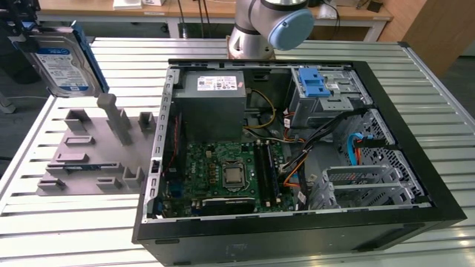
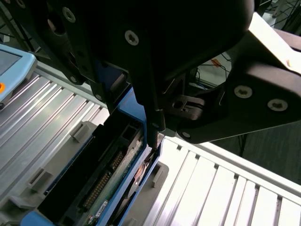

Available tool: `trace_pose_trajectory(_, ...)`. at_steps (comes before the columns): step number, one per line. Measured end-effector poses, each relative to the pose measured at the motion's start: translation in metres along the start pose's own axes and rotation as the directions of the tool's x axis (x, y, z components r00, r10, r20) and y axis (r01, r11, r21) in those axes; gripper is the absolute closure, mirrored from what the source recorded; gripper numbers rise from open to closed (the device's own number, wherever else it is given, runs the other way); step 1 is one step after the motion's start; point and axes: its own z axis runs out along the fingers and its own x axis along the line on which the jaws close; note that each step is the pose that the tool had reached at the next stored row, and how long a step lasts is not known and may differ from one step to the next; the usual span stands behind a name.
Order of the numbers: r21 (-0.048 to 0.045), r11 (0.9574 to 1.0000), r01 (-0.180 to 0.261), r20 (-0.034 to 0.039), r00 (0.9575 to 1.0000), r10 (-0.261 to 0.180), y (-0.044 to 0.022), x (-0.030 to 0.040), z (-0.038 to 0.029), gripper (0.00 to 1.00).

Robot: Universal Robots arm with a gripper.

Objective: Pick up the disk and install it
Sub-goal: 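Pick up the disk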

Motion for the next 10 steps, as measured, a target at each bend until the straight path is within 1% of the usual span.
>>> trace_pose_trajectory(10,-0.0001,1.0000,0.000,0.0002,1.0000,0.000,0.0001,-0.0001,-0.0077,0.64)
